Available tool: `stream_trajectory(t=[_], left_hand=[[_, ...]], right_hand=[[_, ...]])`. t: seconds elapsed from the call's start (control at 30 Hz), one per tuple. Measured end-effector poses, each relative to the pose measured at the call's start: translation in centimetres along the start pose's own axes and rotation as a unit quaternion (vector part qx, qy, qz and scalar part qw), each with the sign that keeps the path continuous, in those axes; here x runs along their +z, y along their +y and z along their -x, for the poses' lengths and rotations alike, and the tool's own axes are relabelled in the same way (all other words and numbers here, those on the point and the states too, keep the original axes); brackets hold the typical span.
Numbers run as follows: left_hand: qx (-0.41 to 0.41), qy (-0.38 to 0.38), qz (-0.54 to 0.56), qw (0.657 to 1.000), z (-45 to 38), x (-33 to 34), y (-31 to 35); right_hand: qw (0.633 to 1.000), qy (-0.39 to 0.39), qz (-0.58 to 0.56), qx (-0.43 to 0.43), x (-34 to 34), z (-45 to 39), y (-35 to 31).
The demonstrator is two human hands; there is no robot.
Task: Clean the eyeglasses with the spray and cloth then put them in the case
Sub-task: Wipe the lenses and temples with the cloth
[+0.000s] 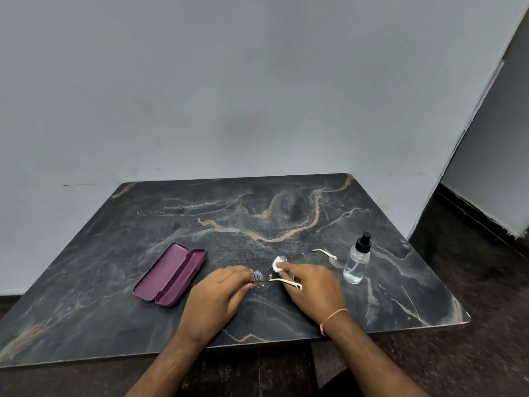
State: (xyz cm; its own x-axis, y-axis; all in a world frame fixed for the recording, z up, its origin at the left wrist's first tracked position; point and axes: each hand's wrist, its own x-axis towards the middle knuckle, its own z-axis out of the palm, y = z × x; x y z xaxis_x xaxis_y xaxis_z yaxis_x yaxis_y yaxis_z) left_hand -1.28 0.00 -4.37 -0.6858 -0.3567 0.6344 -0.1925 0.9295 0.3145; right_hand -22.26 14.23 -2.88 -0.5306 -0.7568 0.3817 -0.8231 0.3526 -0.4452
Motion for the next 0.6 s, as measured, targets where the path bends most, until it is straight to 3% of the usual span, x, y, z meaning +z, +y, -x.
stream_trajectory(t=[0.33,0.43,0.6], left_hand=[[0.015,0.007,0.011,1.0,0.08,0.1,-0.07],[0.011,0.007,0.007,1.0,0.03,-0.01,0.08],[0.014,0.007,0.006,1.0,0.07,-0.02,0.14]], right_hand=[[0.999,0.037,-0.026,0.02,0.34,-0.1,0.24],[0.998,0.027,-0.061,-0.015,0.08,0.31,0.0],[0.999,0.019,-0.026,0.013,0.1,0.01,0.0]])
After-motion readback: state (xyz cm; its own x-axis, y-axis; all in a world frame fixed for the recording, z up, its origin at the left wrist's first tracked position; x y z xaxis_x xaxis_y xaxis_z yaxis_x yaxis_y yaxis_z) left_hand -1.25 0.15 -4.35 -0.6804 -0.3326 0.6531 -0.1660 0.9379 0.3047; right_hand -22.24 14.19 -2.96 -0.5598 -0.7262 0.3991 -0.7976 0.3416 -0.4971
